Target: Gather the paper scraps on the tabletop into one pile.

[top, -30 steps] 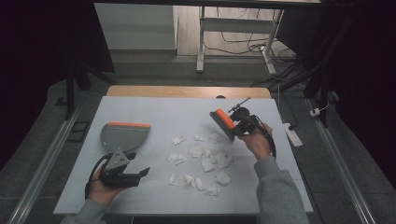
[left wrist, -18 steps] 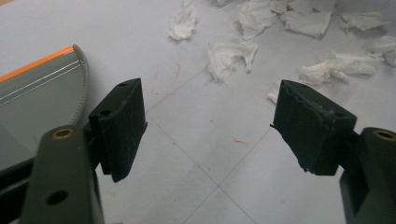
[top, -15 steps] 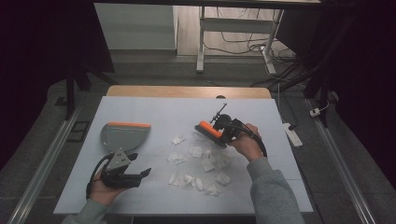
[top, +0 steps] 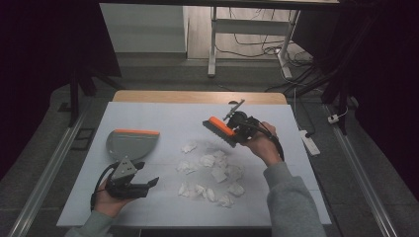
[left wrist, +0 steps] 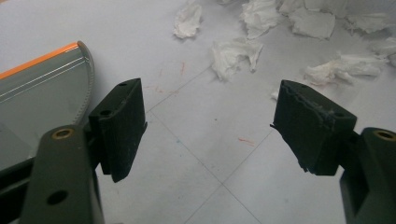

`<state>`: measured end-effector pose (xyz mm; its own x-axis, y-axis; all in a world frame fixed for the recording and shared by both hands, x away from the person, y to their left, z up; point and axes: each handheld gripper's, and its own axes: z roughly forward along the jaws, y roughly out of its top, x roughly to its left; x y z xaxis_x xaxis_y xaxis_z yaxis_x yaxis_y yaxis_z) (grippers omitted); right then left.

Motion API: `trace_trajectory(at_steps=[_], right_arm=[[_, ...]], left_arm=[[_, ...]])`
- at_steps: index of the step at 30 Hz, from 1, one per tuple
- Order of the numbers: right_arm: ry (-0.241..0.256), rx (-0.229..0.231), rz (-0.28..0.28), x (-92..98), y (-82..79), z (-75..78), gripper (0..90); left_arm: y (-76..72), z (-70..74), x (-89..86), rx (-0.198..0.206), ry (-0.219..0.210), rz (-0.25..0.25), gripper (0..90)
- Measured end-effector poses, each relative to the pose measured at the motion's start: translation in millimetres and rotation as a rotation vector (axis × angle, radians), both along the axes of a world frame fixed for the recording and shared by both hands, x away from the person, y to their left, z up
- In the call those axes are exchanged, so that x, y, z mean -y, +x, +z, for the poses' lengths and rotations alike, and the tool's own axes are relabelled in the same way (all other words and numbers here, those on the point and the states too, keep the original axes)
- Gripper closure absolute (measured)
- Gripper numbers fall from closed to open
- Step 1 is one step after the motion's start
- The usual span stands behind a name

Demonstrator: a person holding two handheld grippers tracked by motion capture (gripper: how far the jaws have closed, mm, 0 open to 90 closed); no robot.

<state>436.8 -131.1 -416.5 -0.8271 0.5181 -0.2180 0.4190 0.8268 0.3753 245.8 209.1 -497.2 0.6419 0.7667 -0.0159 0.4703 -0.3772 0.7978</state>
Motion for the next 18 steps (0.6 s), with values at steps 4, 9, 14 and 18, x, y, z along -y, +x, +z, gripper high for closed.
trace_trajectory(at_steps=[4, 9, 14, 18], right_arm=[[-0.083, -0.017, 0.012, -22.3, 19.8, -17.7, 70.9], [-0.163, -0.034, 0.051, -39.4, 24.8, -26.9, 70.9], [-0.216, -0.063, 0.129, -50.4, 11.2, -31.4, 71.0], [-0.189, -0.104, 0.195, -48.8, -9.0, -29.5, 71.0]], left_arm=[[-0.2, 0.1, -2.2, 0.001, -0.012, 0.001, 25.8], [0.6, -1.1, -4.5, -0.003, -0.012, 0.001, 25.7], [-0.7, -0.6, -4.8, -0.001, -0.013, 0.006, 25.8], [-0.7, -1.1, -3.0, -0.004, -0.006, 0.002, 25.8]])
